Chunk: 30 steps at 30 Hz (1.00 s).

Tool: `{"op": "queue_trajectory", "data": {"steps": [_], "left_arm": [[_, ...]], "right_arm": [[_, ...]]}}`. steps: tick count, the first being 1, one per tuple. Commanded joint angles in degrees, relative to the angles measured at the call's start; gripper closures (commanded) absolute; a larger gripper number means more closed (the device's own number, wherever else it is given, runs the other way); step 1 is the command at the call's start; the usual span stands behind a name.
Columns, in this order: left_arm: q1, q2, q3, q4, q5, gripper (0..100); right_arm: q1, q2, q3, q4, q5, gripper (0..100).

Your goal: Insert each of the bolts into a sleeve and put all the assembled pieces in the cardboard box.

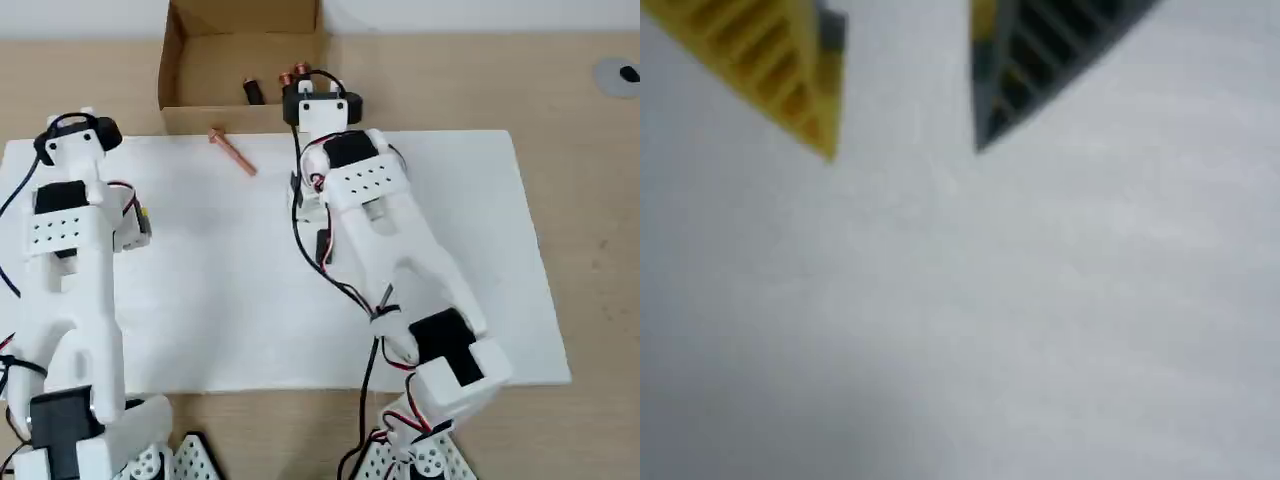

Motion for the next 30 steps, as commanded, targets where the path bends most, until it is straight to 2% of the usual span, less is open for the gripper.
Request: {"op": "queue_trajectory", "data": {"steps": [1, 7, 30], "left_arm": [[0.7, -2.24, -0.44, -0.62, -0.09, 90], [0.79, -2.24, -0.62, -0.62, 0.09, 90], [0.53, -2.68, -0.35, -0.18, 1.49, 90]], "right_arm": [[-1.54, -0.13, -0.22, 0.44, -0.79, 84.6], [-4.35, 2.33, 3.03, 1.67, -0.79, 84.7], [-3.91, 12.26, 3.38, 1.23, -0.26, 84.9]]}}
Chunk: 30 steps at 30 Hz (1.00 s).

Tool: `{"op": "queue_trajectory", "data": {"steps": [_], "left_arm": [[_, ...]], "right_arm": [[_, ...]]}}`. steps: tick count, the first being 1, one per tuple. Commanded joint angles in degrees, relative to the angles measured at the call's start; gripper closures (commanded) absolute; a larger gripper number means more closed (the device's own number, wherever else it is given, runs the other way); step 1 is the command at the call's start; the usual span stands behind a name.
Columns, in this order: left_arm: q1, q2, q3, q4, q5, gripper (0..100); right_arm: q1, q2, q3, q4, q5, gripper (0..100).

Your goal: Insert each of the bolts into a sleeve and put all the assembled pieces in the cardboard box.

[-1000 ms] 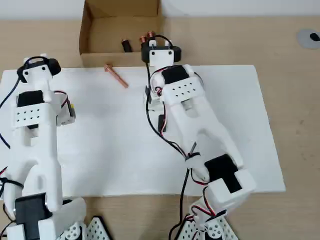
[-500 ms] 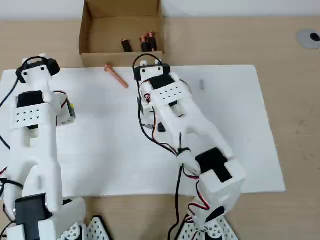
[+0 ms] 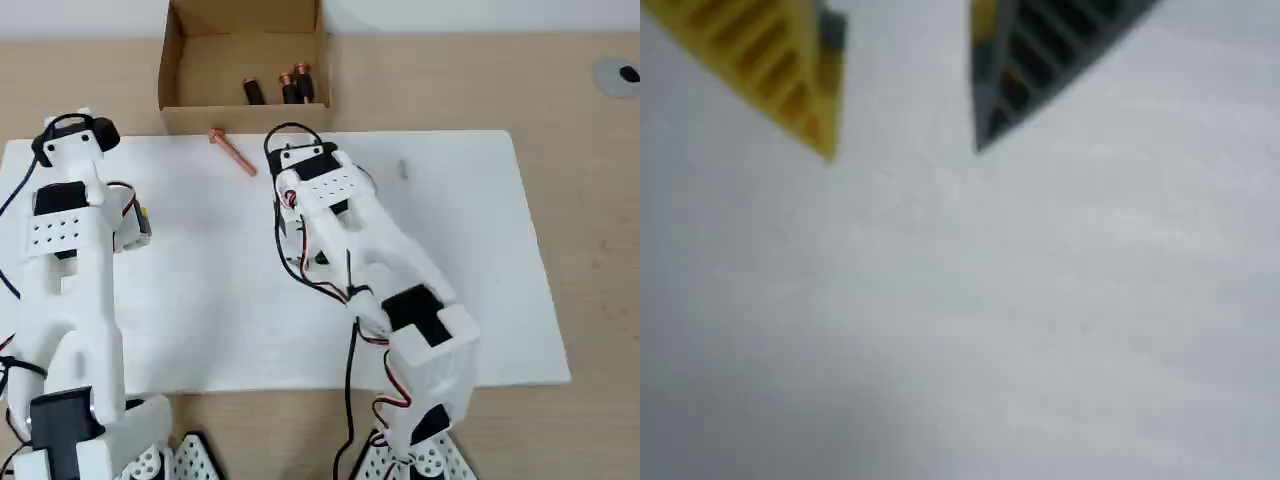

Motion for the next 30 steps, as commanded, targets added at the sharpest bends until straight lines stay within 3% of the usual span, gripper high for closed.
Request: {"op": "queue_trajectory", "data": {"steps": [1, 12, 30], "left_arm": [[0.53, -2.51, -0.35, -0.18, 0.26, 90], [0.53, -2.51, -0.53, -0.18, 0.09, 90], [0.53, -2.51, -0.62, -0.18, 0.0, 90]], "right_arm": [[-0.31, 0.22, -0.22, -0.35, -0.26, 84.9], [2.24, 0.48, -9.19, 0.53, 1.58, 85.0], [2.51, 8.4, -9.98, 0.18, 3.43, 85.0]]}}
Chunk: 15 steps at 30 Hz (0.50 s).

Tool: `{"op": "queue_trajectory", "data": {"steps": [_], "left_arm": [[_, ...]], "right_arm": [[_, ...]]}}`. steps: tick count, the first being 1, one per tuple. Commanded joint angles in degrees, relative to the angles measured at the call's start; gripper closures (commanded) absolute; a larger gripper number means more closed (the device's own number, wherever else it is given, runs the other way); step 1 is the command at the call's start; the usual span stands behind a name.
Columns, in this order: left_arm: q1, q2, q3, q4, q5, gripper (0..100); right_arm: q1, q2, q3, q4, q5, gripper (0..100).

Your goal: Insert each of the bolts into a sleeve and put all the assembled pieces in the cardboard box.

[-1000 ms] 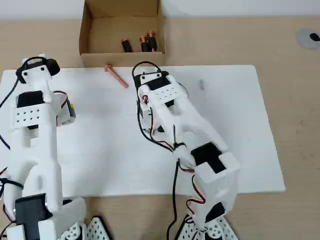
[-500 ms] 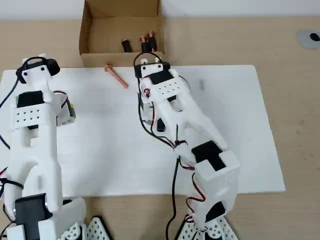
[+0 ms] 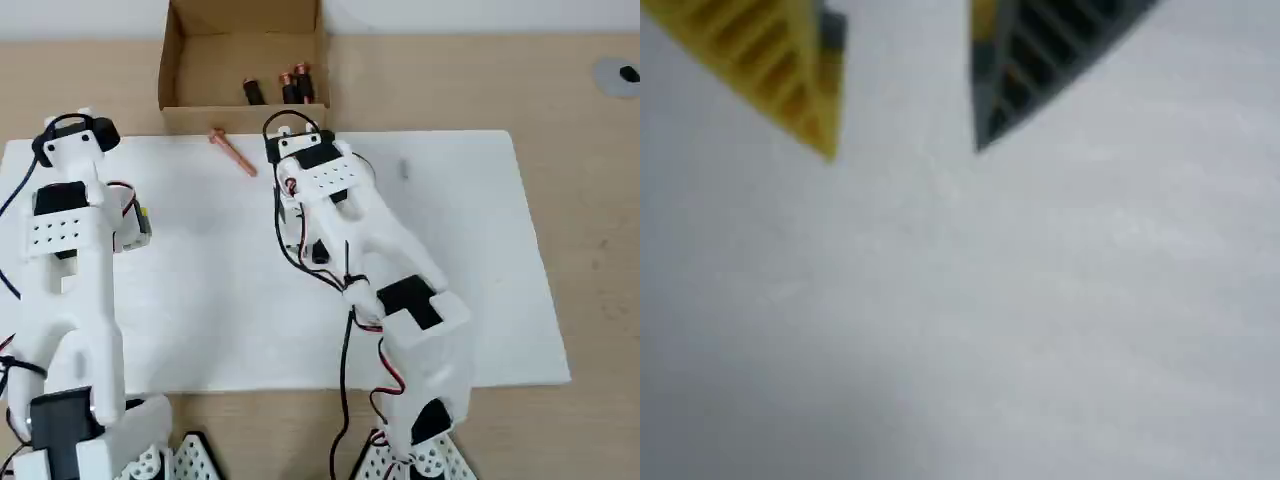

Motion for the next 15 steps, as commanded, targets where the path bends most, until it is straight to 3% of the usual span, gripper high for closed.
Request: {"op": "queue_trajectory", "data": {"steps": [1, 6, 12, 15], "left_arm": [[0.53, -2.51, -0.62, -0.18, 0.0, 90], [0.53, -2.51, -0.62, -0.18, 0.0, 90], [0.53, -2.59, -0.62, -0.18, 0.09, 90], [0.53, -2.59, -0.62, -0.18, 0.09, 90]], "right_arm": [[1.1, 1.71, -2.24, 0.0, 0.7, 85.0], [1.1, 1.54, -5.76, 0.18, 0.7, 85.1], [1.1, 1.71, -8.84, 0.26, 0.62, 99.3], [1.1, 1.71, -8.48, 0.35, 0.53, 98.9]]}}
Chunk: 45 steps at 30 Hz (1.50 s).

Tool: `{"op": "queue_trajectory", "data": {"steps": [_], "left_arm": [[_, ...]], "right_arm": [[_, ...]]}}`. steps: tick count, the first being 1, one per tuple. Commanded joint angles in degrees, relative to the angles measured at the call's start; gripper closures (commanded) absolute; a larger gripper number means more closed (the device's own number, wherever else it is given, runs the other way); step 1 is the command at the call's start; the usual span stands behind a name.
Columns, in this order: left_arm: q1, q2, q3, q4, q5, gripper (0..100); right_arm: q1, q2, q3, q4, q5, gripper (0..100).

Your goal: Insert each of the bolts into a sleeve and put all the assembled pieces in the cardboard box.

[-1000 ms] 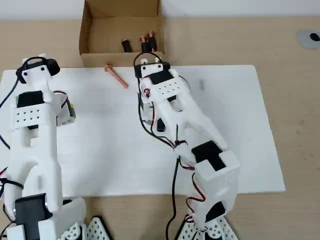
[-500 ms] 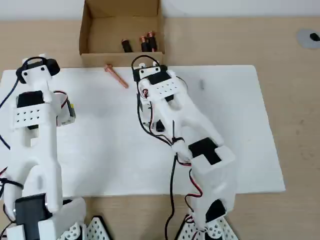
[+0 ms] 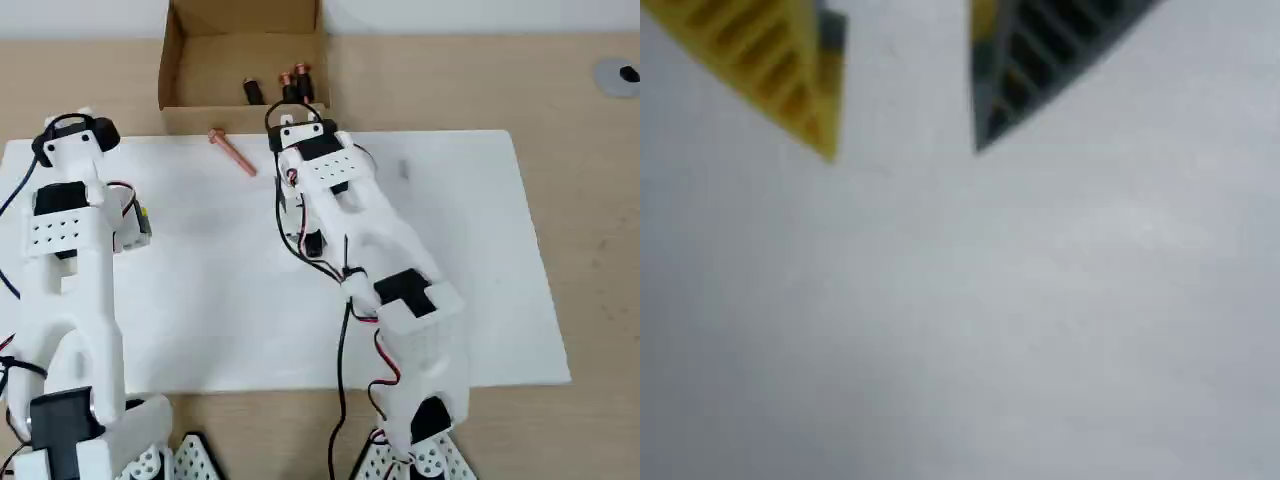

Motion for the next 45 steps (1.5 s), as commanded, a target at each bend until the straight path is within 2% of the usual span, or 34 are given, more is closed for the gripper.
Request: {"op": "queue_trajectory", "data": {"steps": [1, 10, 24, 31, 35, 39, 41, 43, 45], "left_arm": [[0.53, -2.59, -0.62, -0.18, 0.09, 90], [0.53, -2.59, -0.62, -0.18, 0.0, 90], [0.53, -2.59, -0.7, -0.26, 0.0, 90], [0.62, -2.59, -0.79, -0.62, 1.41, 90], [0.88, -2.07, -4.66, -1.49, 9.14, 90], [1.67, -1.89, -12.31, -2.9, 28.4, 90], [3.43, -1.8, -15.47, -5.54, 36.04, 86], [5.27, -1.36, -17.85, -7.38, 38.68, 82], [8.35, 1.1, -19.69, -8.79, 39.03, 81]], "right_arm": [[0.31, -0.31, -2.95, -0.09, 0.53, 98.9], [0.31, -1.01, -3.38, 0.0, 0.62, 98.9], [0.31, -24.22, -16.13, 0.7, 0.62, 98.9], [0.22, -28.7, -15.16, 0.79, 0.62, 98.9], [0.31, -28.88, -12.35, 0.79, 0.62, 98.9], [0.57, -29.05, -10.86, 0.79, 0.53, 98.9], [0.92, -30.2, -9.98, 0.7, 0.53, 98.9], [1.63, -31.6, -8.57, 0.53, 0.53, 98.9], [2.42, -33.27, -6.9, 0.35, 0.53, 98.9]]}}
